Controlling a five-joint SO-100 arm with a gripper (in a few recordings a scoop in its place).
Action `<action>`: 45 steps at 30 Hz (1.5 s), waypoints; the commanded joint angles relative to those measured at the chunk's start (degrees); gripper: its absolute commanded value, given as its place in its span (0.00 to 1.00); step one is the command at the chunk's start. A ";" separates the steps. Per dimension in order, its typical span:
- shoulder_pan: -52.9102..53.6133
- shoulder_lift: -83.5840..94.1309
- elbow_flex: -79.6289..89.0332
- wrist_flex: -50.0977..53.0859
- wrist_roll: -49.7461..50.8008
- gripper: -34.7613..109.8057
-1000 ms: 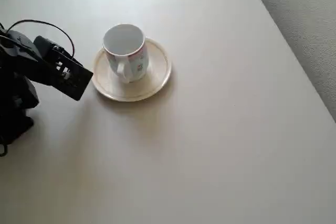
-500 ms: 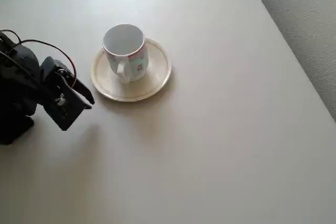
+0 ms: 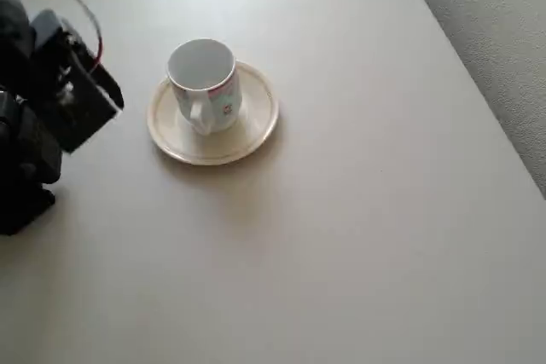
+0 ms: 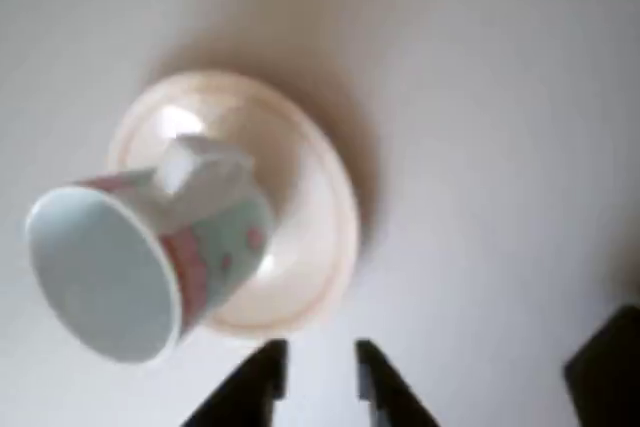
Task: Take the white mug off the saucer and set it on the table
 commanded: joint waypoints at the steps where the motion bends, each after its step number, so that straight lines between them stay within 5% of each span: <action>1: -6.33 -14.41 -16.52 3.69 5.19 0.38; 4: -7.73 -20.92 -17.67 2.29 6.42 0.45; 19: -10.81 -31.29 -8.00 -12.39 8.44 0.46; 31: -10.81 -37.62 2.29 -24.79 9.32 0.36; 36: -10.81 -38.58 2.29 -27.42 11.87 0.23; 45: -11.69 -35.24 0.26 -29.18 18.19 0.23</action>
